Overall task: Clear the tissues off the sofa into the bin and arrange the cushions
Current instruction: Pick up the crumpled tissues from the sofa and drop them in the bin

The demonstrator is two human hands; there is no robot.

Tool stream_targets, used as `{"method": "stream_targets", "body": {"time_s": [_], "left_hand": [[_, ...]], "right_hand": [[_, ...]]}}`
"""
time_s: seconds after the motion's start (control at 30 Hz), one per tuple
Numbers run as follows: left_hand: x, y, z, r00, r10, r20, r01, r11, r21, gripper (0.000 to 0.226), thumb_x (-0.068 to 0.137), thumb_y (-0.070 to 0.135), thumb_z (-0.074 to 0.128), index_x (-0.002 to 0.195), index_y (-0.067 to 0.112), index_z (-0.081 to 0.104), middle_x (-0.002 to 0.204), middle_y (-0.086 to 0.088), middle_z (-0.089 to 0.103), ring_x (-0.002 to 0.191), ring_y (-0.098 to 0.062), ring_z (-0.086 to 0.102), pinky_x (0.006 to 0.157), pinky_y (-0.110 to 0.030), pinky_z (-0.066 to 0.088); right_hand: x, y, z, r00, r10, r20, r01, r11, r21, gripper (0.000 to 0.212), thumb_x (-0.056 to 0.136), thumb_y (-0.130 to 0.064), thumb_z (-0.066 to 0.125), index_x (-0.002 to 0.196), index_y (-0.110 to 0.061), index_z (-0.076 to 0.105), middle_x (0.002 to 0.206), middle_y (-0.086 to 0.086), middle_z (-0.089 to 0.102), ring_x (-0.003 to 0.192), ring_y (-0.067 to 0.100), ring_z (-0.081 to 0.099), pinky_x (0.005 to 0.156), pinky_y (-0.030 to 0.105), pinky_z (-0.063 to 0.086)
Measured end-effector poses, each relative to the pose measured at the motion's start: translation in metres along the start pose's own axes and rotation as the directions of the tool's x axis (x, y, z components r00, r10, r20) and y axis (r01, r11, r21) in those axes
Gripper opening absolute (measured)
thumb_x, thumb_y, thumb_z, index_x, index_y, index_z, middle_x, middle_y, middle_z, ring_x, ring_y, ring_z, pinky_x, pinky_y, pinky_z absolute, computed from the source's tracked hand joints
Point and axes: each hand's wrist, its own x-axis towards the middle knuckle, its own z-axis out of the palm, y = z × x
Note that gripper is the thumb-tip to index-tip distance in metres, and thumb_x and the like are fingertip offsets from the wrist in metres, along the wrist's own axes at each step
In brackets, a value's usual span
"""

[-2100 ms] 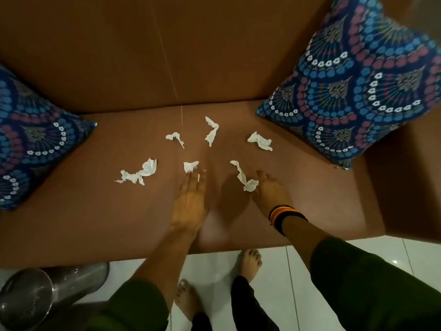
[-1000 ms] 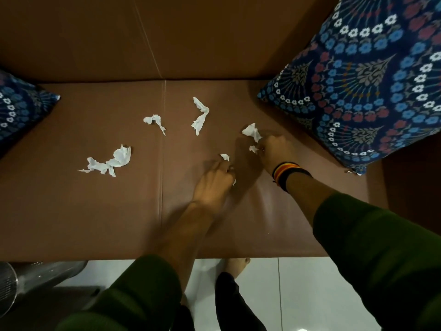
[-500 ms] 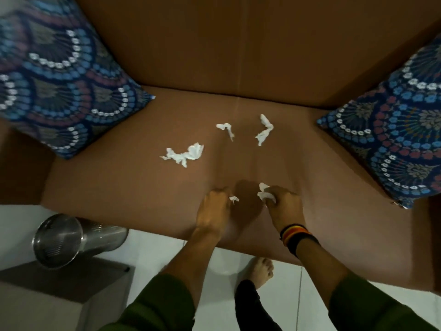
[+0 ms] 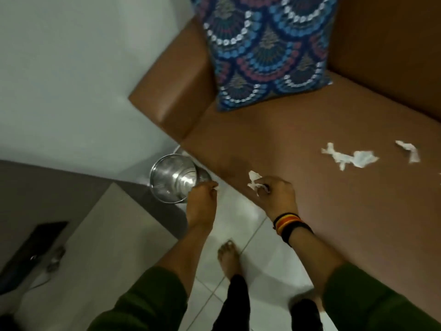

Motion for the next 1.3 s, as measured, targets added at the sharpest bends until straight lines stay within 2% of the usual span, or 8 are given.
{"method": "stream_targets", "body": {"time_s": [0.1, 0.23, 0.4, 0.63, 0.77, 0.93, 1.1, 1.3], "left_hand": [[0.034, -0.069, -0.026, 0.989, -0.14, -0.046, 0.139, 0.99, -0.017, 0.028, 0.097, 0.007, 0.061, 0.119, 0.014, 0.077, 0.117, -0.015, 0.077, 0.108, -0.032, 0.072, 0.098, -0.037, 0.057], [0.069, -0.134, -0.036, 0.959, -0.26, -0.109, 0.259, 0.966, -0.022, 0.02, 0.1, 0.012, 0.059, 0.109, 0.008, 0.077, 0.109, -0.018, 0.076, 0.103, -0.035, 0.072, 0.08, -0.033, 0.054], [0.102, -0.181, -0.017, 0.964, -0.264, -0.043, 0.262, 0.964, -0.032, 0.021, 0.103, 0.015, 0.058, 0.112, 0.01, 0.076, 0.111, -0.014, 0.077, 0.105, -0.029, 0.073, 0.092, -0.033, 0.057], [0.112, -0.21, -0.012, 0.974, -0.222, -0.039, 0.224, 0.971, 0.081, 0.025, 0.102, 0.03, 0.061, 0.122, 0.015, 0.066, 0.119, -0.011, 0.074, 0.11, -0.029, 0.072, 0.092, -0.041, 0.061], [0.1, -0.184, -0.025, 0.998, -0.036, 0.046, 0.027, 0.984, 0.177, 0.062, 0.101, 0.029, 0.061, 0.158, 0.025, 0.036, 0.162, -0.009, 0.04, 0.151, -0.033, 0.035, 0.119, -0.049, 0.04], [0.07, -0.098, -0.03, 0.968, 0.232, 0.099, -0.252, 0.914, 0.318, 0.072, 0.106, 0.034, 0.048, 0.165, 0.016, 0.011, 0.173, -0.011, 0.006, 0.16, -0.03, 0.003, 0.131, -0.049, 0.005], [0.033, 0.023, -0.009, 0.845, 0.508, 0.166, -0.534, 0.792, 0.297, 0.065, 0.109, 0.039, 0.038, 0.164, 0.013, 0.014, 0.172, -0.014, 0.004, 0.16, -0.032, 0.001, 0.13, -0.052, 0.008], [-0.016, 0.163, 0.076, 0.693, 0.652, 0.309, -0.721, 0.626, 0.296, 0.066, 0.104, 0.042, 0.025, 0.162, 0.01, 0.022, 0.17, -0.018, 0.014, 0.158, -0.037, 0.014, 0.127, -0.051, 0.008]], "right_hand": [[0.024, -0.036, 0.078, 0.994, -0.036, 0.102, 0.037, 0.999, -0.011, 0.02, 0.088, -0.006, 0.07, 0.104, -0.014, 0.079, 0.119, 0.002, 0.075, 0.108, 0.014, 0.07, 0.102, 0.027, 0.052], [0.049, -0.065, 0.161, 0.974, -0.014, 0.226, 0.043, 0.991, -0.124, 0.019, 0.092, -0.013, 0.069, 0.109, -0.011, 0.077, 0.11, 0.009, 0.077, 0.1, 0.025, 0.072, 0.092, 0.022, 0.049], [0.076, -0.069, 0.228, 0.946, 0.02, 0.322, 0.068, 0.963, -0.26, 0.025, 0.094, -0.019, 0.066, 0.119, -0.015, 0.072, 0.115, 0.013, 0.074, 0.103, 0.031, 0.07, 0.092, 0.034, 0.054], [0.087, -0.072, 0.264, 0.849, 0.035, 0.527, 0.148, 0.943, -0.3, 0.053, 0.1, -0.016, 0.05, 0.151, -0.028, 0.04, 0.139, 0.015, 0.058, 0.122, 0.036, 0.058, 0.104, 0.049, 0.051], [0.058, -0.072, 0.22, 0.886, -0.157, 0.437, 0.335, 0.868, -0.368, 0.059, 0.096, -0.008, 0.054, 0.151, -0.022, 0.039, 0.155, 0.01, 0.042, 0.139, 0.031, 0.045, 0.109, 0.041, 0.045], [0.03, -0.063, 0.116, 0.911, -0.289, 0.295, 0.403, 0.778, -0.482, 0.071, 0.095, -0.007, 0.049, 0.158, -0.015, 0.018, 0.168, 0.01, 0.01, 0.155, 0.03, 0.009, 0.125, 0.045, 0.016], [0.01, -0.026, -0.01, 0.98, -0.174, 0.095, 0.196, 0.767, -0.611, 0.082, 0.091, -0.017, 0.047, 0.16, -0.017, 0.003, 0.168, 0.012, -0.004, 0.154, 0.034, -0.008, 0.123, 0.059, 0.004], [-0.013, 0.056, -0.153, 0.995, 0.007, -0.098, -0.063, 0.811, -0.581, 0.076, 0.088, -0.039, 0.016, 0.159, -0.016, 0.007, 0.168, 0.012, -0.003, 0.154, 0.033, -0.008, 0.121, 0.057, -0.006]]}}
